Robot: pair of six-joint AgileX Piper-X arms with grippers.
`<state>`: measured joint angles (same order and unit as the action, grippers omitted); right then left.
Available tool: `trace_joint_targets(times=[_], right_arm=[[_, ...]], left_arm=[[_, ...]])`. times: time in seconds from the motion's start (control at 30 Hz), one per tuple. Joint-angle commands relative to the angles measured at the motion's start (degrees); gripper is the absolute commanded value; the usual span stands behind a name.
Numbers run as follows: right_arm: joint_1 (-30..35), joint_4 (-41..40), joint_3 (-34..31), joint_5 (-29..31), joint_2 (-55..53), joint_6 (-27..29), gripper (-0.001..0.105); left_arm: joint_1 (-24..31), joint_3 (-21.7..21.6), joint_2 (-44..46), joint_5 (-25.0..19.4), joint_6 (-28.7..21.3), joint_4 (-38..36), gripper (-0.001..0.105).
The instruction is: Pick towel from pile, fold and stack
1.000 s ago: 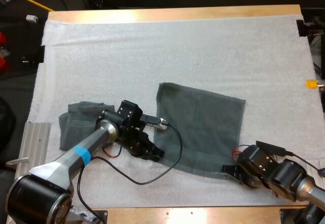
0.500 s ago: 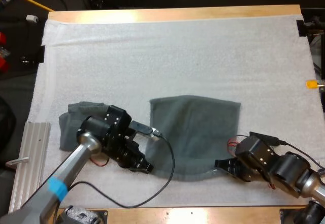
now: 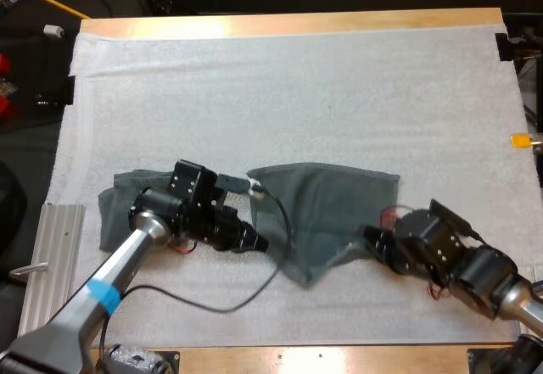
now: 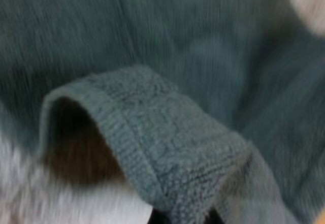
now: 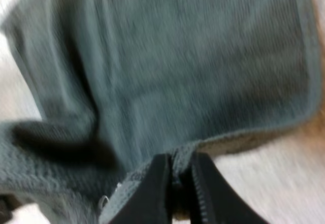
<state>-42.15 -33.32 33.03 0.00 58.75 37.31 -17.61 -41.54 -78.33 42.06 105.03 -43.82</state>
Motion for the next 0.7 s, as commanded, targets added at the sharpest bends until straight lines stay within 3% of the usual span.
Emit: trace_joint_targets(times=[0.0, 0.13, 0.33, 0.47, 0.67], right_arm=[[1.9, 2.6, 0.3, 0.0, 1.1, -0.9, 0.0], [6.5, 6.3, 0.3, 0.0, 3.8, -4.4, 0.0], [11.4, 10.9, 0.3, 0.0, 7.3, -6.2, 0.0], [13.5, 13.3, 0.3, 0.0, 9.2, -6.7, 0.0], [15.9, 15.6, 0.3, 2.5, 10.8, -6.8, 0.0]], left_arm=[[0.9, -0.3, -1.1, 2.9, 3.2, 3.5, 0.0], [3.6, -0.3, -5.6, 7.3, 9.8, 11.8, 0.0], [5.0, -0.3, -10.2, 8.5, 17.1, 22.1, 0.0], [5.0, -0.3, -11.3, 8.5, 19.9, 27.4, 0.0], [5.0, -0.3, -11.4, 6.2, 19.9, 31.9, 0.0]])
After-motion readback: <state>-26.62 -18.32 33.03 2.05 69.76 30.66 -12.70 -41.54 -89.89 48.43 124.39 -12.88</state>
